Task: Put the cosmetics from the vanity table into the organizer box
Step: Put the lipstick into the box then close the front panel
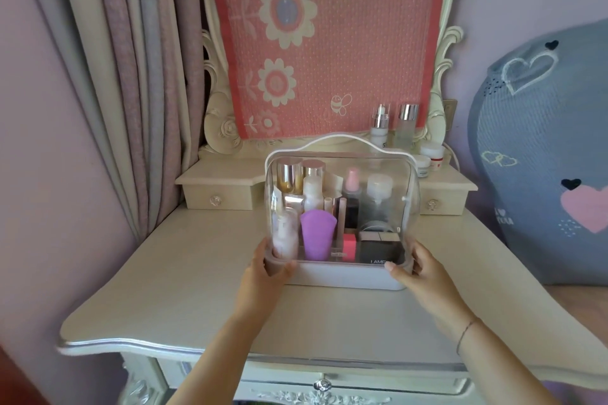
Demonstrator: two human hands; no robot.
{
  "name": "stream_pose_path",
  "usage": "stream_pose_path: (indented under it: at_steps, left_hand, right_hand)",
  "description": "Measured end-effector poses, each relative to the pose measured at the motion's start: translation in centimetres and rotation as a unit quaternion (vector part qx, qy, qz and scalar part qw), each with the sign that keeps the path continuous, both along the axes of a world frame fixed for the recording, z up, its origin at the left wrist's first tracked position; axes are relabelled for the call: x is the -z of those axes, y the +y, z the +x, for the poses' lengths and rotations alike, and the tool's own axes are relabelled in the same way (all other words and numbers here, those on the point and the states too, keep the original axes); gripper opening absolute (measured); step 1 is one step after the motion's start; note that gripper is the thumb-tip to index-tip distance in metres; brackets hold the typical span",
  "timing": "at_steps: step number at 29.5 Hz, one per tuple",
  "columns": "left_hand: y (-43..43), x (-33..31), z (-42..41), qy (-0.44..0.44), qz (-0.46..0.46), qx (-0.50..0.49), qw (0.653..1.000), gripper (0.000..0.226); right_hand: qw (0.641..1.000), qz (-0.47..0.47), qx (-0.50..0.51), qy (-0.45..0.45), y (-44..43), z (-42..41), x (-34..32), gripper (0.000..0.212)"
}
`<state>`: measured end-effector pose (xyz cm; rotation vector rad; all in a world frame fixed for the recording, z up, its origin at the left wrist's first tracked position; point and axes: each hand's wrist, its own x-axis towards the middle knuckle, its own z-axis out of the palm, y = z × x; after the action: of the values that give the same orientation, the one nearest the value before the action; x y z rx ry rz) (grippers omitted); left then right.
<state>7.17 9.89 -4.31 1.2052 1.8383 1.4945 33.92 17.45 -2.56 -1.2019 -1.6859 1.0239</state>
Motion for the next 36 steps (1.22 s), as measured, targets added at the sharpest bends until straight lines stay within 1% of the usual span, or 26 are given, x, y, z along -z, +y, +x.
stream_pose_path:
  at_steps: [3, 6, 10, 12, 16, 19, 22, 27, 36]
  left_hand:
    - [-0.2, 0.0, -0.4, 0.007, 0.004, -0.001, 1.000, 0.070]
    - [-0.6, 0.0, -1.6, 0.011, 0.001, -0.011, 1.000, 0.075]
    - [-1.0, 0.1, -5.3, 0.033, -0.013, -0.011, 0.999, 0.075]
    - [-1.5, 0.1, -7.6, 0.024, -0.015, -0.010, 1.000, 0.074]
    - [-2.9, 0.1, -12.5, 0.026, 0.002, -0.028, 0.999, 0.064]
    - [-4.1, -0.4, -16.2, 0.047, -0.019, -0.039, 0.998, 0.056]
    - [-5.0, -1.1, -18.8, 0.058, -0.029, -0.026, 0.998, 0.049]
    - [-5.0, -1.3, -21.2, 0.037, -0.029, -0.028, 0.998, 0.054]
    - [-4.4, -0.9, -23.3, 0.034, -0.035, -0.016, 0.999, 0.057]
  right_hand:
    - [1.000, 0.000, -0.019, 0.009, 0.2, 0.2, 0.1, 0.055]
    - [0.999, -0.004, -0.038, -0.002, 0.1, -0.7, 0.0, 0.055]
    - [0.997, -0.014, -0.077, -0.011, 0.0, -2.9, 0.1, 0.066]
    - [0.995, -0.015, -0.097, -0.020, 0.0, -4.8, 0.1, 0.068]
    - [0.991, -0.003, -0.129, -0.035, -0.1, -9.6, 0.1, 0.071]
    - [0.989, 0.007, -0.144, -0.038, -0.2, -13.3, 0.0, 0.074]
    - [0.987, 0.013, -0.153, -0.043, -0.4, -16.5, 0.0, 0.076]
    - [0.986, 0.009, -0.157, -0.054, -0.2, -20.0, -0.1, 0.077]
    - [0.985, 0.038, -0.142, -0.096, 0.2, -21.7, 0.0, 0.075]
